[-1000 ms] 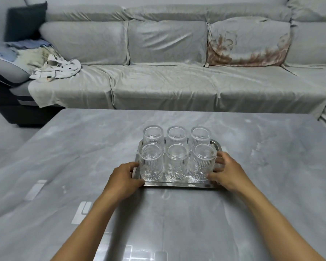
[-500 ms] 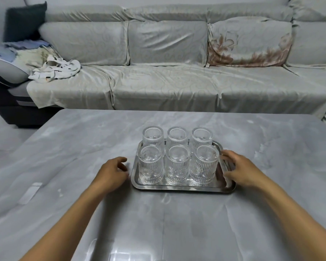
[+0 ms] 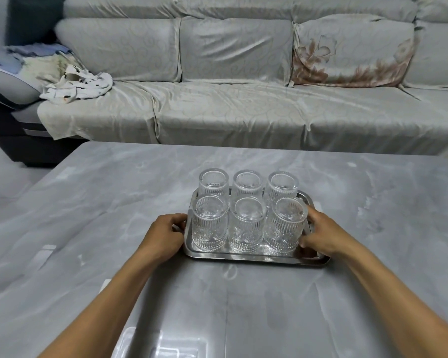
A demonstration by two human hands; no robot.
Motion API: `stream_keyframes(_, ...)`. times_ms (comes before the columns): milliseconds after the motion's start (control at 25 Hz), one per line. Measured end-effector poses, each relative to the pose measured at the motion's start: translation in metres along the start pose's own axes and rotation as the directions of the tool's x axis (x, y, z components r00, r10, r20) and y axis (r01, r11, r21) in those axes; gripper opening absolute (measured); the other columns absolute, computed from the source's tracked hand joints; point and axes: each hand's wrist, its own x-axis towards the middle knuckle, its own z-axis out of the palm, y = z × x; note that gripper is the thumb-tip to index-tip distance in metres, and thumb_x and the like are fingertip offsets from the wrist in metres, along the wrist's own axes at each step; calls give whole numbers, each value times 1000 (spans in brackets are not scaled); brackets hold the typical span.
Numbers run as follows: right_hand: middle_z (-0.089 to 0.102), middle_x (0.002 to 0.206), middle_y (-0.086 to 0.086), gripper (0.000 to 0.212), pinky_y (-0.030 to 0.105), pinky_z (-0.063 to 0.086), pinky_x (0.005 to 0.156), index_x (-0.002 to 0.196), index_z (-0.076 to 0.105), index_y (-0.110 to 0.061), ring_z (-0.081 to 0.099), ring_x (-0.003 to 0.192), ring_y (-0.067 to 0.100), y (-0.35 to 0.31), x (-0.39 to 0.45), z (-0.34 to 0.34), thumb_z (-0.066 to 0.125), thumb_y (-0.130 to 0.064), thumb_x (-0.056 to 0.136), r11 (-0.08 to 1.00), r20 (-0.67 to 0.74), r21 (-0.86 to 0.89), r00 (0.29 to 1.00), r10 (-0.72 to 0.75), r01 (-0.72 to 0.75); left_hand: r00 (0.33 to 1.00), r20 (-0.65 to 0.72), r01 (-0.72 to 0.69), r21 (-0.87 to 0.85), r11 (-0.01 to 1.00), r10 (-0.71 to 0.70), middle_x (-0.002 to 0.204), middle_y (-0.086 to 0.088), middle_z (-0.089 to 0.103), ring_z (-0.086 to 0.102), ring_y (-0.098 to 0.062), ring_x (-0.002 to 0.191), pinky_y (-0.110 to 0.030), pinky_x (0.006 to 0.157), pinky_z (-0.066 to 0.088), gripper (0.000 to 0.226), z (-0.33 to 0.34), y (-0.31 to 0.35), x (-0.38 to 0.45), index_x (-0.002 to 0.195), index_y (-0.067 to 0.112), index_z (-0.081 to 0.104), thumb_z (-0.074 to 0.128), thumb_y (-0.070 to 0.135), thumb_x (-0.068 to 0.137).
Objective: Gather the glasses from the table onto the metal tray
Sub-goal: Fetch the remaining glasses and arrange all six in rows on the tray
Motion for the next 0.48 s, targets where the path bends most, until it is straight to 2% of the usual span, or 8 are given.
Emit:
stream_keyframes(80, 55, 131, 2, 93, 8, 42, 57, 143, 36, -37, 59, 84, 10, 2, 0, -6, 65, 5, 65, 1000, 42, 17, 999, 1, -2, 1000, -22, 17, -19, 1000, -18, 86, -11, 73, 63, -24, 77, -34, 76, 51, 47, 1, 2, 2, 96, 16, 75, 43, -7, 70)
stream_keyframes(120, 53, 136, 1, 94, 8, 44, 64, 146, 34, -33, 61, 91, 10, 3, -2, -12, 65, 7, 66, 999, 43, 38, 999, 16, -18, 999, -44, 28, -49, 998, -30, 96, -8, 74, 65, -23, 88, -35, 81, 52, 48, -2, 4, 4, 104, 17, 74, 46, -6, 73)
stream_keyframes(160, 49, 144, 0, 95, 10, 42, 77, 147, 31, -28, 58, 107, 11, 5, -5, -19, 65, 8, 67, 997, 19, 66, 999, 34, -35, 998, -48, 33, -92, 995, -38, 111, -6, 71, 64, -22, 98, -34, 82, 52, 49, -7, 6, 6, 117, 18, 68, 53, -3, 74)
stream_keyframes(200, 43, 150, -1, 96, 15, 39, 88, 149, 29, -26, 49, 122, 10, 8, -8, -29, 68, 5, 66, 996, -14, 81, 999, 38, -37, 999, -16, 30, -117, 993, -32, 125, -3, 64, 61, -19, 107, -31, 81, 51, 61, -14, 6, 9, 130, 19, 59, 63, 4, 70)
stream_keyframes(240, 37, 153, -5, 101, 19, 35, 97, 150, 25, -27, 39, 130, 7, 10, -10, -37, 73, -2, 65, 997, -22, 69, 999, 27, -26, 997, 70, 16, -97, 995, -9, 137, 3, 55, 55, -15, 117, -27, 83, 48, 83, -21, 5, 11, 141, 23, 46, 72, 14, 62)
stream_keyframes(320, 30, 152, -17, 119, 17, 27, 107, 152, 16, -32, 29, 135, 2, 10, -13, -48, 84, -26, 55, 999, 82, -25, 996, -29, 31, 962, 274, -29, 60, 998, 11, 151, 15, 33, 36, -10, 136, -26, 101, 39, 122, -32, 2, 15, 151, 32, 19, 84, 31, 48)
stream_keyframes(400, 24, 145, -25, 128, -1, 18, 98, 149, 12, -41, 24, 131, -9, 8, -7, -51, 90, -39, 48, 989, 224, -100, 971, -81, 105, 917, 399, -114, 245, 963, 7, 157, 19, 17, 19, -6, 144, -25, 114, 23, 141, -40, -4, 27, 153, 35, 1, 91, 43, 45)
stream_keyframes(480, 18, 144, -29, 131, -10, 13, 88, 149, 8, -42, 18, 130, -15, 6, 4, -51, 92, -39, 50, 987, 296, -101, 951, -89, 124, 890, 456, -165, 312, 936, 5, 160, 20, 9, 12, -3, 146, -26, 117, 17, 148, -44, -6, 44, 151, 39, -7, 92, 52, 41)
